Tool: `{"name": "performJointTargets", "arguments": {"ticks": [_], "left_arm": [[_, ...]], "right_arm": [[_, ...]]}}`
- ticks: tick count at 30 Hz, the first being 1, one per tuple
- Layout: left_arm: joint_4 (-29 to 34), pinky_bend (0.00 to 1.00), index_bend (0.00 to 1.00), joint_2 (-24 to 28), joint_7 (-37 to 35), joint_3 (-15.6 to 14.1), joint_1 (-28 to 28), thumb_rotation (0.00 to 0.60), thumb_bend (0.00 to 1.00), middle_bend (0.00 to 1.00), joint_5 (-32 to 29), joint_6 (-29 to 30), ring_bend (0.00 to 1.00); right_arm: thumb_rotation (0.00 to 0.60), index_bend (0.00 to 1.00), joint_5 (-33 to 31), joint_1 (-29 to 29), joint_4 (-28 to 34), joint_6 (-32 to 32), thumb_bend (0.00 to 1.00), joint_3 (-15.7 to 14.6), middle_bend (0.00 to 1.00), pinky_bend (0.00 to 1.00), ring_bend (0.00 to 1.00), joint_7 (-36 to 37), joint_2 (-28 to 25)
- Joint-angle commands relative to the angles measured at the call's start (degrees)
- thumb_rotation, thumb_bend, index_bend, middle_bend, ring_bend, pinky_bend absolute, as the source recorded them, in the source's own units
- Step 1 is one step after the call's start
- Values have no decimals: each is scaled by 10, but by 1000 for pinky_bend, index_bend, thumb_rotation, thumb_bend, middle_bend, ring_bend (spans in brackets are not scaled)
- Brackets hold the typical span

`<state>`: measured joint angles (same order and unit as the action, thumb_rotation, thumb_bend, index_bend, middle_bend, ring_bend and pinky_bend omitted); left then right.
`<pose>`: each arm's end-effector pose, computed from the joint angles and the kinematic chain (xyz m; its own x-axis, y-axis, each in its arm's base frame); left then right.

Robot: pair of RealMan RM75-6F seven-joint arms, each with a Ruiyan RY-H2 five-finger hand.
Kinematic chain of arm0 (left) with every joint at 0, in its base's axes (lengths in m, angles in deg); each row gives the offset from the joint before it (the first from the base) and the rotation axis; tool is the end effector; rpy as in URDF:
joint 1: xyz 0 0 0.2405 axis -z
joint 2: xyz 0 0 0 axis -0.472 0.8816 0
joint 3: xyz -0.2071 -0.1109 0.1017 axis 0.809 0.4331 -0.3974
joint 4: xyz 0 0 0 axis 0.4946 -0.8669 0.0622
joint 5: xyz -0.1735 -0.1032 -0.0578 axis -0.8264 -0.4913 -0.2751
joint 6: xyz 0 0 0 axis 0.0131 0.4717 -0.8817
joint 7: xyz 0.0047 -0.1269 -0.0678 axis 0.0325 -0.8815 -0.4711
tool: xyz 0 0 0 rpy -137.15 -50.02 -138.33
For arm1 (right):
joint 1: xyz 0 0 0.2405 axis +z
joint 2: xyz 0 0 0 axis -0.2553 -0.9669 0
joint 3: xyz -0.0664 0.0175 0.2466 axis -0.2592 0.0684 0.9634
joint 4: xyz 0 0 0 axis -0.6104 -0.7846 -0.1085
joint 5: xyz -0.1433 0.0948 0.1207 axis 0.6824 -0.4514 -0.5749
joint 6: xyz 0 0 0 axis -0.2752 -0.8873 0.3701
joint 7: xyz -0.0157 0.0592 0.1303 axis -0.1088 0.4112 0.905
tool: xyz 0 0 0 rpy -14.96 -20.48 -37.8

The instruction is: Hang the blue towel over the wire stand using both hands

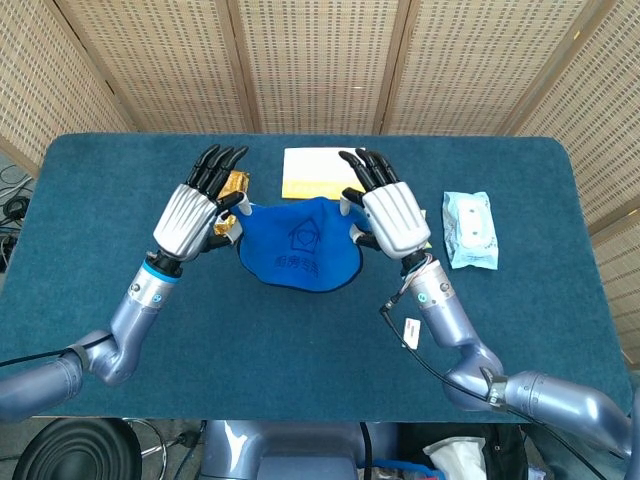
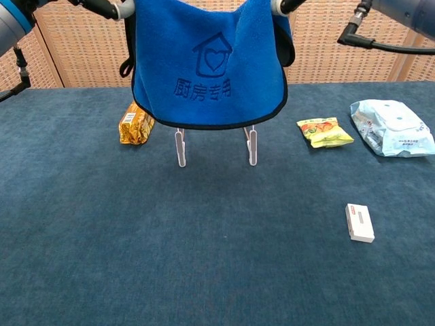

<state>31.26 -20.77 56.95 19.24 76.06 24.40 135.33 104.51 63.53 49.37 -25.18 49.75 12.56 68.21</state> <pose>-0.0899 0.3903 0.0768 0.1438 -0.2371 0.9608 0.7376 -0.6216 -0.2638 -0.0395 -0.3916 0.0816 0.1573 0.1018 0.9823 -0.8455 -0.5001 0.1872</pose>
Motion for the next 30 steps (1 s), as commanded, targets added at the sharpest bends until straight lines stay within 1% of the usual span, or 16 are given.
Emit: {"name": "performJointTargets", "arguments": {"ticks": [1, 4, 6, 9, 11, 16, 23, 30], "left_arm": [[-1, 0, 734, -2, 2, 11, 8, 600, 462, 0, -9, -6, 0], [-6, 0, 734, -2, 6, 19, 13, 600, 462, 0, -17, -14, 0], [-20, 0, 734, -7, 8, 23, 17, 600, 463, 0, -26, -23, 0], [-36, 0, 734, -16, -1, 26, 20, 600, 462, 0, -38, -34, 0], [-57, 0, 734, -26, -8, 25, 23, 600, 462, 0, -46, -45, 0], [-114, 0, 734, -57, -44, 23, 30, 600, 462, 0, -60, -63, 0], [-188, 0, 734, -93, -81, 16, 39, 600, 463, 0, -66, -83, 0], [-263, 0, 734, -128, -119, 15, 46, 600, 465, 0, -75, -99, 0]], "right_arm": [[600, 668, -9, 13, -12, 4, 620, 10, 101, 79, 0, -4, 3], [600, 668, -24, 25, -20, 13, 620, 18, 101, 79, 0, -9, 2], [600, 668, -33, 34, -36, 22, 620, 20, 101, 79, 0, -16, 1], [600, 668, -44, 41, -53, 30, 620, 20, 101, 79, 0, -15, 6], [600, 668, -54, 46, -71, 35, 620, 17, 101, 79, 0, -11, 13], [600, 668, -63, 57, -126, 50, 620, 5, 101, 79, 0, 10, 41], [600, 668, -54, 66, -200, 66, 620, -16, 101, 79, 0, 50, 76], [600, 668, -48, 74, -276, 81, 620, -28, 101, 79, 0, 88, 108]]}}
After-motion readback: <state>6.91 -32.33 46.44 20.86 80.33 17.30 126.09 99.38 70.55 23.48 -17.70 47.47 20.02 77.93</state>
